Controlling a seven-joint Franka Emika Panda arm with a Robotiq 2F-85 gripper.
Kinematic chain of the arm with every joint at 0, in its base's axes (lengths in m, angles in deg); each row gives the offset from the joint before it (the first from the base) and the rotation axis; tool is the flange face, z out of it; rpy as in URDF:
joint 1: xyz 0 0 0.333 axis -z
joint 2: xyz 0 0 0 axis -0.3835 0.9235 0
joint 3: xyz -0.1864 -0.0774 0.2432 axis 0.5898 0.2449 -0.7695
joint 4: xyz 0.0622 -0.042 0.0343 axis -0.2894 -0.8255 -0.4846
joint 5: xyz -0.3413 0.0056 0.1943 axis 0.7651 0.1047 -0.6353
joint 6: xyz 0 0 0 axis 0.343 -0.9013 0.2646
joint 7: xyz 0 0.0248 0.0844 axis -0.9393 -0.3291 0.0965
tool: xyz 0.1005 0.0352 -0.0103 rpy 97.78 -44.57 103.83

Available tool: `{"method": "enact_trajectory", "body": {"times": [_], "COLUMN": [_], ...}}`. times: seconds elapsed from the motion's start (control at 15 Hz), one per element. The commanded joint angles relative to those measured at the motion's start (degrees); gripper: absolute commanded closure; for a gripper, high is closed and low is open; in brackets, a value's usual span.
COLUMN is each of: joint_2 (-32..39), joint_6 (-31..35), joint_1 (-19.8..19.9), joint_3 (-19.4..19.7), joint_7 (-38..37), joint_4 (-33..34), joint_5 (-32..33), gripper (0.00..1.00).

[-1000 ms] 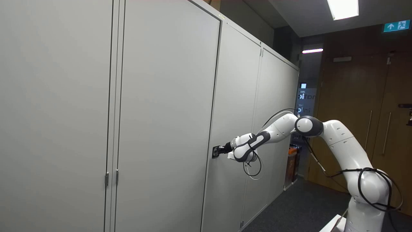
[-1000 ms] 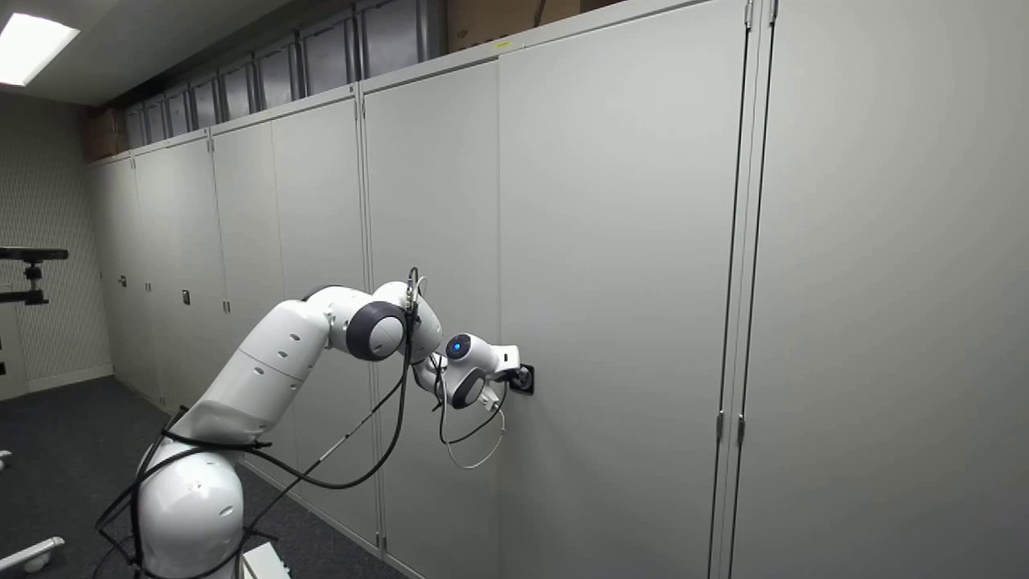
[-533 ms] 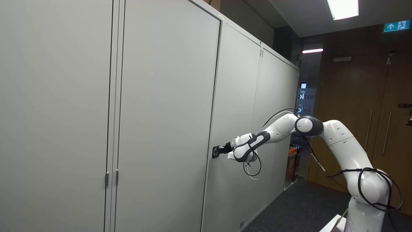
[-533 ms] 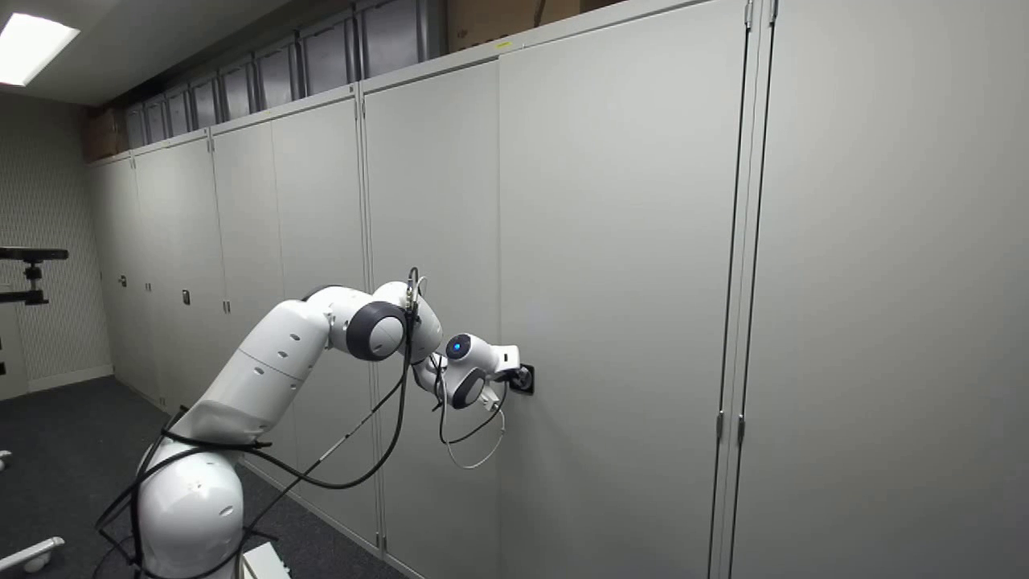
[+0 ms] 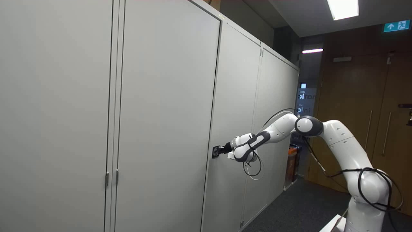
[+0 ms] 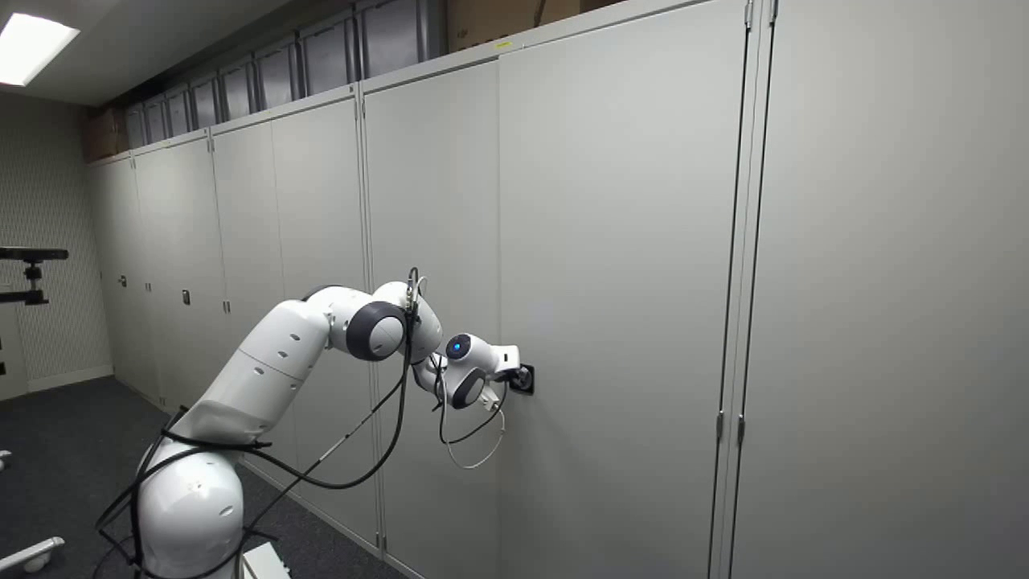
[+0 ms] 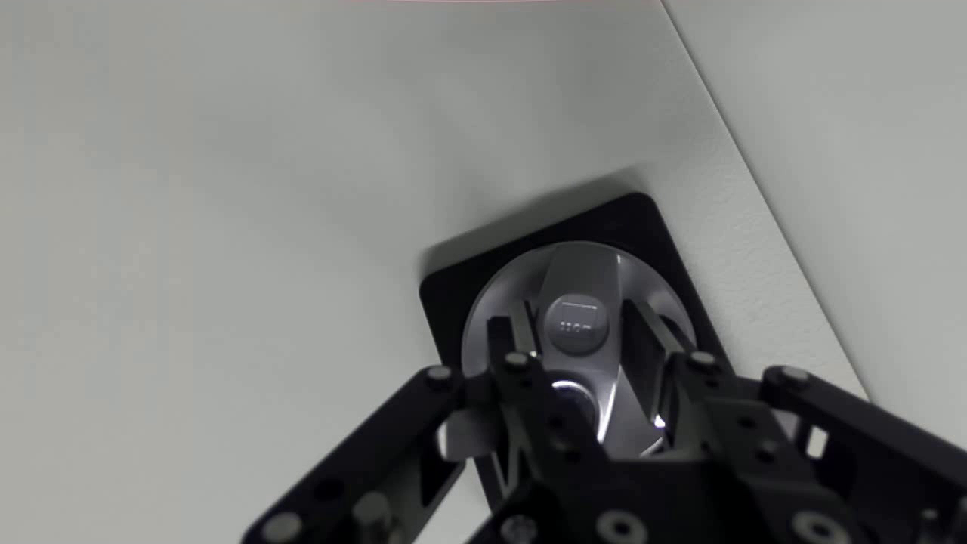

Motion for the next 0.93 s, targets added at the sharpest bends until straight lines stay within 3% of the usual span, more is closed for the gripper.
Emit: {"method": "enact_trajectory", "body": {"times": [0.0,0.47,0.87], "joint_2": [0.0,-0.1,-0.7], "joint_6": [0.0,0.0,-0.3], "joint_1": [0.0,-0.5,-3.1], "joint_3": [0.0,0.6,3.8], "joint_7": [0.0,0.1,0.4], "joint_4": [0.0,-0.1,-0.3], "joint_5": [0.0,-0.4,-1.5], "gripper": [0.90,0.90,0.90]}}
